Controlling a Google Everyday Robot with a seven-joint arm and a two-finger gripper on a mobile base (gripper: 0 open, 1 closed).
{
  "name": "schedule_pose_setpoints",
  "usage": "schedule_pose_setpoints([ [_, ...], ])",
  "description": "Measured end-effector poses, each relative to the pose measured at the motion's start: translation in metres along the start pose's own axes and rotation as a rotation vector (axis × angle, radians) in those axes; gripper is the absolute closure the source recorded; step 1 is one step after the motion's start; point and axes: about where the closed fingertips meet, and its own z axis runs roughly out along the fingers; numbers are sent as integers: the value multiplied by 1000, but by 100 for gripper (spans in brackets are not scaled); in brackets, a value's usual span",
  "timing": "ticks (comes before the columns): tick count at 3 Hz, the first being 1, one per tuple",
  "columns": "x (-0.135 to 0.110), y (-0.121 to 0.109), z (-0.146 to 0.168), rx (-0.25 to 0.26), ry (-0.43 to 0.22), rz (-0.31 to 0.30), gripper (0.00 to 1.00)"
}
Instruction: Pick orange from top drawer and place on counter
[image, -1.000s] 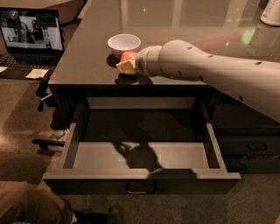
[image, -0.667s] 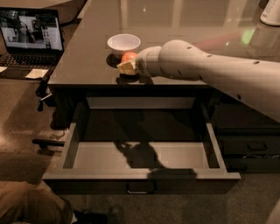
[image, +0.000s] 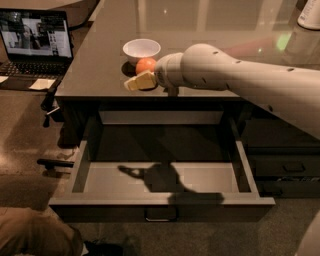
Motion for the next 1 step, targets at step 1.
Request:
schedule_pose_setpoints([
  [1,0,0,0,0,0,0,0],
])
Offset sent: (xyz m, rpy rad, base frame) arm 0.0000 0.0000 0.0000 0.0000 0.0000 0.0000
